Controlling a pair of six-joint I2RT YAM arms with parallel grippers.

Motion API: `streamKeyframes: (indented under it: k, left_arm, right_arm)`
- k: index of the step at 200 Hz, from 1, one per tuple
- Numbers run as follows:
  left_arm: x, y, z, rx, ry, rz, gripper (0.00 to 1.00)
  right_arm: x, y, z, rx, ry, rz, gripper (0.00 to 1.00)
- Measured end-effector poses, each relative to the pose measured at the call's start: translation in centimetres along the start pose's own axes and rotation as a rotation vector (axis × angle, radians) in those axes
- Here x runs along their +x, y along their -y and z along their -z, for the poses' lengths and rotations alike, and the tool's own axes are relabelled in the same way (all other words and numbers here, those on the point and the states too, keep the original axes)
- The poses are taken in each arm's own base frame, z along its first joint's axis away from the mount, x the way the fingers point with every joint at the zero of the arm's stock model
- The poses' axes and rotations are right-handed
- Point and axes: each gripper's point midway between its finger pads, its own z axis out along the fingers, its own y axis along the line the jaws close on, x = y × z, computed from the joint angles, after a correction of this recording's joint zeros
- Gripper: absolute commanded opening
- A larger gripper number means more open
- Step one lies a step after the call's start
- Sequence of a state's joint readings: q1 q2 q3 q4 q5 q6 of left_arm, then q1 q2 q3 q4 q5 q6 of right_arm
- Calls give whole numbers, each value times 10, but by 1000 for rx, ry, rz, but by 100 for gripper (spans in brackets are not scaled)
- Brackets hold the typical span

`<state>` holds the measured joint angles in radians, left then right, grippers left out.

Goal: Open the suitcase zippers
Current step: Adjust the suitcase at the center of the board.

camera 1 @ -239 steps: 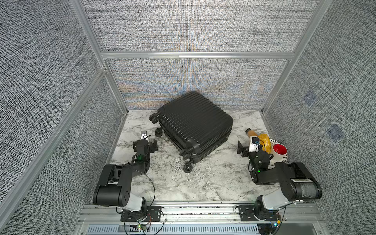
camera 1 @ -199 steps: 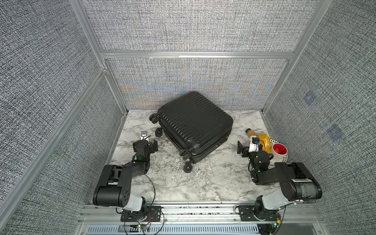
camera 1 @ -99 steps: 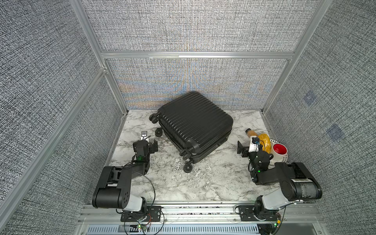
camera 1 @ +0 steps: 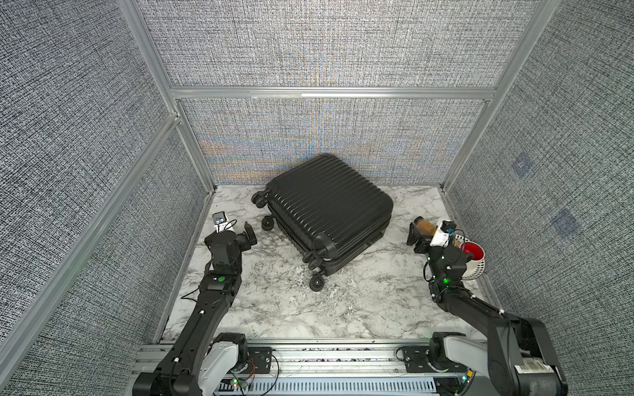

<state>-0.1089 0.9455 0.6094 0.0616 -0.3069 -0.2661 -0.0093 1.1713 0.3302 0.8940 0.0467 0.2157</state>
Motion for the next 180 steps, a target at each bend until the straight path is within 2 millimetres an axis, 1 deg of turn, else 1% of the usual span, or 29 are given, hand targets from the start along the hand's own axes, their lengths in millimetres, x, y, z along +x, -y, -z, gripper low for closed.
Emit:
streamKeyframes:
  k: [18,31,44,55,67,74,91,109,121,141,152,164,180]
  left_arm:
    - [3,4,0,1,-89,52,99]
    - [3,14,0,45,-144,71,99]
    - [8,29,2,95,-207,84,99]
    - [14,48,9,157,-255,64,99]
    - [20,75,22,246,-296,32,99]
    - [23,91,31,304,-314,10,99]
    - [31,122,52,421,-348,-45,99]
    - [45,156,74,572,-399,-116,99]
    - [55,177,88,657,-432,-167,98]
    - [65,202,110,760,-469,-250,96]
    - [71,210,117,784,-485,-281,95]
    - [83,214,122,798,-518,-327,94]
    - [97,222,130,822,-554,-384,93]
  right_arm:
    - [-4,0,-6,5,-34,-62,98]
    - [-4,-3,-8,-5,-67,-120,98]
    - [-4,-3,-12,11,-109,-191,98]
    - [-3,-4,-16,9,-142,-228,98]
    - [-1,-8,-17,-8,-179,-261,98]
    - [2,-13,-18,-28,-205,-277,98]
    - [14,-24,-15,-84,-275,-302,98]
    - [22,-36,-11,-132,-330,-325,98]
    - [24,-46,-7,-165,-355,-328,98]
    - [26,-66,3,-224,-388,-313,98]
    - [30,-82,10,-265,-410,-287,98]
    - [36,-103,22,-323,-436,-247,98]
    - [43,-124,38,-374,-461,-204,98]
